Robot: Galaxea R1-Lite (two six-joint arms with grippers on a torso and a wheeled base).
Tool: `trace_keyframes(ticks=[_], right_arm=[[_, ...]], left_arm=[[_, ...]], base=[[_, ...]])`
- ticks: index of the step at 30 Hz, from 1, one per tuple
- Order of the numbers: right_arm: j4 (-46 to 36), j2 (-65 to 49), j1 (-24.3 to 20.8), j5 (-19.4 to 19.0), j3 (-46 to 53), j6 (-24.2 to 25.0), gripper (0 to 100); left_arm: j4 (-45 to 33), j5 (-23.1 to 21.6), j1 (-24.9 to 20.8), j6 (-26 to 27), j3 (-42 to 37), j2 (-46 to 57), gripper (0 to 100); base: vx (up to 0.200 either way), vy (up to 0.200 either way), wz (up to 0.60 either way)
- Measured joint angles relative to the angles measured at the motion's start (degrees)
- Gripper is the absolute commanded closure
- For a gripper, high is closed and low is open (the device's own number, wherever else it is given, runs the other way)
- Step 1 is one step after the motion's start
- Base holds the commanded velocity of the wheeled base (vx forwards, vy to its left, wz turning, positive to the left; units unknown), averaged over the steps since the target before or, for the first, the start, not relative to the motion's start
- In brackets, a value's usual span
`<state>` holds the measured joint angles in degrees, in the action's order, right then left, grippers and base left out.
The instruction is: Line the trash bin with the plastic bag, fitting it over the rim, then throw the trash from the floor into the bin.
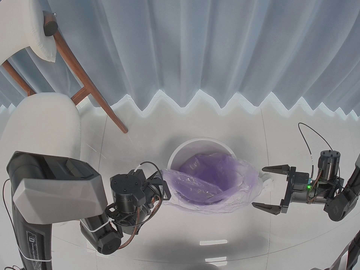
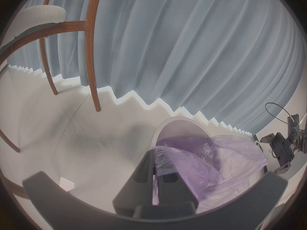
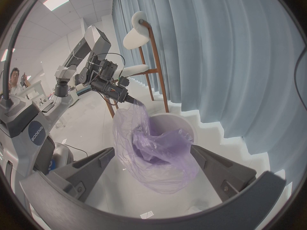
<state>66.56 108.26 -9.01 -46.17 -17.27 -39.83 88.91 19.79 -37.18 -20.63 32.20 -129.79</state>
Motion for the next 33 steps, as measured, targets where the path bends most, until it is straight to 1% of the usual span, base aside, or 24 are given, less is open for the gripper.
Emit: trace_keyframes(ticks=[4, 16, 21, 22, 27, 33], right_arm=[[0.0, 2.2, -1.0, 0.5, -1.4, 0.6, 0], [0.4, 9.2, -4.7, 2.4, -9.9, 2.3, 0], [1.7, 10.8, -5.3, 3.0, -12.6, 2.7, 0], [1.9, 11.0, -5.3, 3.3, -12.9, 2.8, 100], [4.9, 11.6, -5.3, 4.4, -13.6, 3.7, 100], [8.8, 11.9, -5.2, 7.7, -13.6, 5.8, 100]], left_arm=[[0.0, 0.0, 0.0, 0.0, 0.1, -0.3, 100], [0.1, 0.0, -0.4, 0.1, 0.0, -0.6, 100], [0.0, 0.1, -0.6, 0.2, -0.1, -0.6, 100], [0.1, 0.1, -0.6, 0.3, -0.1, -0.6, 100], [0.1, 0.1, -0.7, 0.6, -0.1, -0.6, 100], [0.1, 0.2, -0.7, 0.6, -0.1, -0.6, 100]], base=[[0.000, 0.000, 0.00], [0.000, 0.000, 0.00], [0.000, 0.000, 0.00], [0.000, 0.000, 0.00], [0.000, 0.000, 0.00], [0.000, 0.000, 0.00]])
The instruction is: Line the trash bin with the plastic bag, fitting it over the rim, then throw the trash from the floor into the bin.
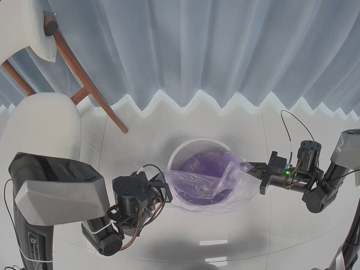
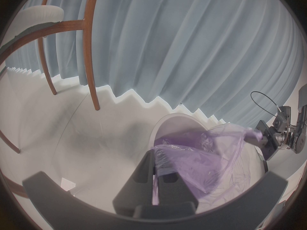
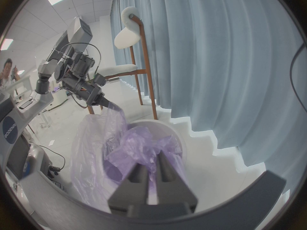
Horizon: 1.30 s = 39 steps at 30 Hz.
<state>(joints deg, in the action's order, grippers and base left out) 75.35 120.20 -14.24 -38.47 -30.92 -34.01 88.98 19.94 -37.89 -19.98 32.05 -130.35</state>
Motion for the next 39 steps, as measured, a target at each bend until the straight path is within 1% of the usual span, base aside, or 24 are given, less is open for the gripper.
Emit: trace_keyframes(ticks=[4, 8, 16, 21, 24, 28, 34, 39], right_arm=[[1.7, -0.1, -0.1, 0.5, -0.5, 1.0, 100], [4.2, 0.1, -0.1, 1.7, -3.1, 4.2, 100], [7.5, 2.6, 0.0, 7.1, -11.7, 14.5, 100], [7.3, 5.0, 0.6, 10.7, -18.9, 20.1, 100], [5.8, 6.5, 0.9, 12.2, -23.7, 21.7, 100], [1.7, 8.9, 1.8, 13.7, -31.9, 23.5, 100], [-6.7, 12.9, 3.1, 15.7, -44.5, 25.6, 100], [-9.5, 16.4, 3.8, 16.6, -49.0, 26.5, 100]], left_arm=[[0.0, 0.1, 0.0, 0.3, 0.0, 0.1, 100], [0.0, 0.1, 0.0, 0.4, 0.0, 0.1, 100], [0.0, -0.3, 0.6, 0.1, 0.3, 1.0, 100], [0.0, -2.0, 1.7, 0.0, 0.8, 2.6, 100], [0.0, -2.6, 2.8, -0.2, 1.9, 3.3, 100], [0.0, -3.3, 4.5, -1.0, 3.8, 3.8, 100], [-0.1, -4.0, 6.4, -4.5, 8.3, 3.4, 100], [-0.1, -4.2, 7.7, -6.3, 11.2, 1.2, 100]], base=[[0.000, 0.000, 0.00], [0.000, 0.000, 0.00], [0.000, 0.000, 0.00], [0.000, 0.000, 0.00], [0.000, 0.000, 0.00], [0.000, 0.000, 0.00], [0.000, 0.000, 0.00], [0.000, 0.000, 0.00]])
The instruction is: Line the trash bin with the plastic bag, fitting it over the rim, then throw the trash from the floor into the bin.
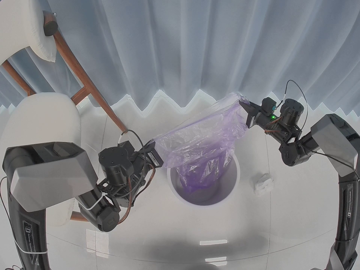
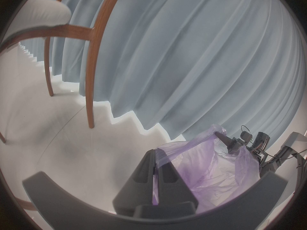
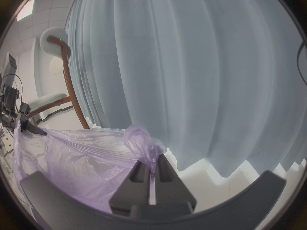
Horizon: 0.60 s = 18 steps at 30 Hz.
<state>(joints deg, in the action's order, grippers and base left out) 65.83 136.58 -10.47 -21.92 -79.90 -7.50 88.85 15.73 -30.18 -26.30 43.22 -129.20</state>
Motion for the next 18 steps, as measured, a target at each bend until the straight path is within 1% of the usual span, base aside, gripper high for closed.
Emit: trace_keyframes(ticks=[8, 16, 17, 18], right_arm=[[-0.5, 5.1, 1.1, 0.0, -1.2, -0.2, 100], [0.8, 6.6, 2.7, -0.4, 3.5, -0.5, 100], [0.9, 6.5, 2.8, -0.5, 4.1, -0.3, 0], [1.1, 6.4, 2.9, -0.2, 4.5, 0.3, 0]], left_arm=[[0.0, 0.0, 1.9, -0.2, 0.7, -4.7, 100], [0.0, 0.2, 1.8, 1.3, -2.3, -8.7, 100], [0.1, 0.2, 1.7, 1.6, -2.7, -8.9, 100], [0.0, 0.5, 1.6, 1.8, -3.1, -9.0, 100]], base=[[0.000, 0.000, 0.00], [0.000, 0.000, 0.00], [0.000, 0.000, 0.00], [0.000, 0.000, 0.00]])
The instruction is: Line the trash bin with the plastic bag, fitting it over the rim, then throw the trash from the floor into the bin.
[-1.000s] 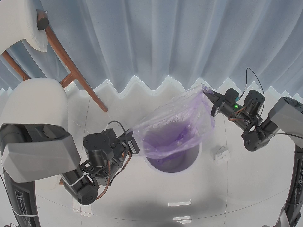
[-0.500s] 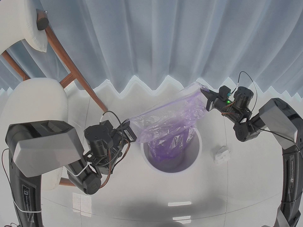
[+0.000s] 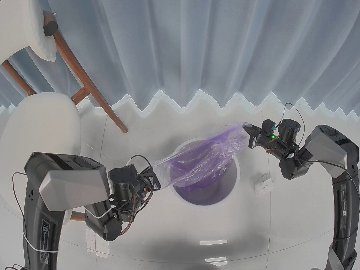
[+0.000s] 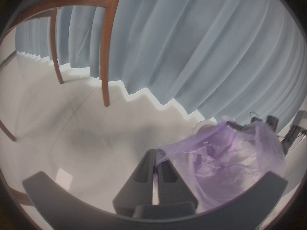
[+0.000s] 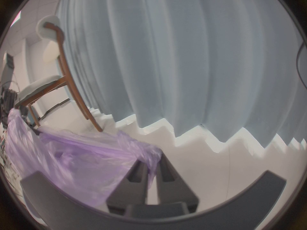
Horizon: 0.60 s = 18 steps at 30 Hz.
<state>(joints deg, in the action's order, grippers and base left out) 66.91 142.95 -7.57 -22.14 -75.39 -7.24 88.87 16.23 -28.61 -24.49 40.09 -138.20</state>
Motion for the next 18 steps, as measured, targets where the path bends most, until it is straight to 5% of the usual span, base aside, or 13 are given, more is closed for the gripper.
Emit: trace_keyframes(ticks=[8, 18], right_arm=[[-3.3, -6.3, 0.5, -0.8, 1.8, 13.9, 0], [-26.6, -18.3, 2.9, 1.5, 6.2, 19.7, 0]], left_arm=[[0.0, 0.0, -0.7, 0.9, -1.2, -0.7, 100], [0.1, -0.1, -1.5, 1.6, -1.8, -0.9, 100]], base=[[0.000, 0.000, 0.00], [0.000, 0.000, 0.00]])
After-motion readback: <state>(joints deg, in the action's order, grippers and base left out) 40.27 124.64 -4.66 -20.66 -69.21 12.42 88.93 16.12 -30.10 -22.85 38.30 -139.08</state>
